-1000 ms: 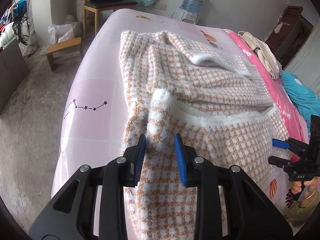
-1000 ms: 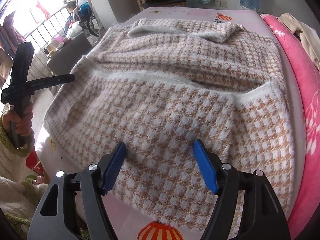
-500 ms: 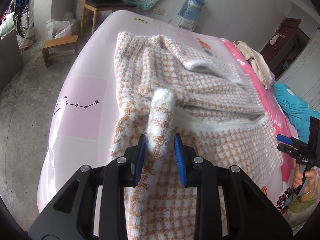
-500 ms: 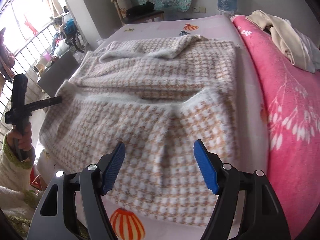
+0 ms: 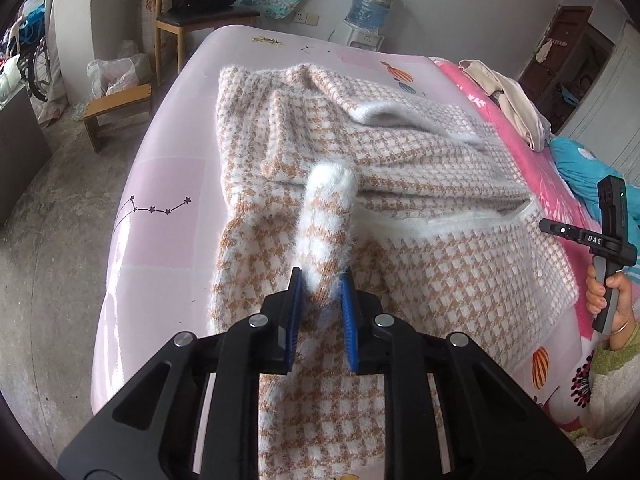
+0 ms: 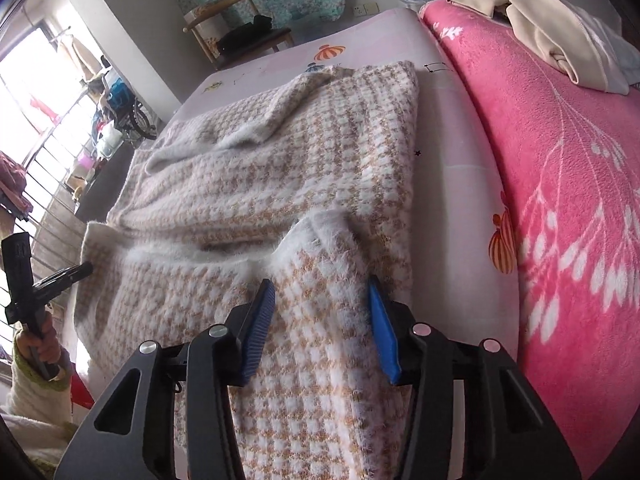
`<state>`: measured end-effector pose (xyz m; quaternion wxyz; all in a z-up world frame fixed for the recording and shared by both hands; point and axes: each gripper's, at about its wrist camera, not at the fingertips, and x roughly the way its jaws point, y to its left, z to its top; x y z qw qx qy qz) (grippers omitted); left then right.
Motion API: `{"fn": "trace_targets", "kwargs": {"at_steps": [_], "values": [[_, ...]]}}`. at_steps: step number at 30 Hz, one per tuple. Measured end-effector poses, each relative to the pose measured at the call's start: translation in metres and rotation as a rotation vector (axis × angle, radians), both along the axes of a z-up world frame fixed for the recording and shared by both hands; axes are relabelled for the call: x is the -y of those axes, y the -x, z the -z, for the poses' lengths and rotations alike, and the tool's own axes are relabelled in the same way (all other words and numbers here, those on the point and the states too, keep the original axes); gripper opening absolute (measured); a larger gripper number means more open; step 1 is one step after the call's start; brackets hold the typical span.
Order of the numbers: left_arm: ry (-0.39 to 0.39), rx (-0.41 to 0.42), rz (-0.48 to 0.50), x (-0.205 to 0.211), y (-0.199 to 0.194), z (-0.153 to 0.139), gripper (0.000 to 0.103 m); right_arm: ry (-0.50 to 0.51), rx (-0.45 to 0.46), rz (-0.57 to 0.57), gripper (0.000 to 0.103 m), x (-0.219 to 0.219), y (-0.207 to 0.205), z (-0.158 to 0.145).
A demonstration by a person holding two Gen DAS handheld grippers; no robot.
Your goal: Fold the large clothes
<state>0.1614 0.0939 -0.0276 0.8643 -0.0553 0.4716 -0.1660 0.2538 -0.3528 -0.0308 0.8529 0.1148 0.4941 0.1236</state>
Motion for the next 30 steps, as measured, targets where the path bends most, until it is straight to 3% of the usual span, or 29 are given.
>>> {"fn": "trace_targets", "kwargs": {"at_steps": [3,6,19,23,30], "values": [[-0.063,0.001,0.007,0.004,0.002,0.0,0.018,-0.012,-0.004,-0.038,0.041,-0.005,0.008,-0.004],[-0.113,-0.009,-0.015,0.006,-0.002,0.004,0.018,0.038,-0.013,-0.065,0.041,-0.01,0.013,-0.005],[-0.109,-0.069,-0.094,0.005,-0.021,0.016,0.018,0.018,-0.107,-0.109,0.041,-0.006,-0.013,0.011],[-0.125,-0.037,-0.055,0.014,-0.012,0.008,0.018,0.07,-0.09,-0.162,0.041,-0.017,0.003,0.003],[-0.144,-0.088,-0.045,0.013,-0.023,0.016,0.019,0.094,-0.116,-0.157,0.041,-0.015,0.001,0.013]]}}
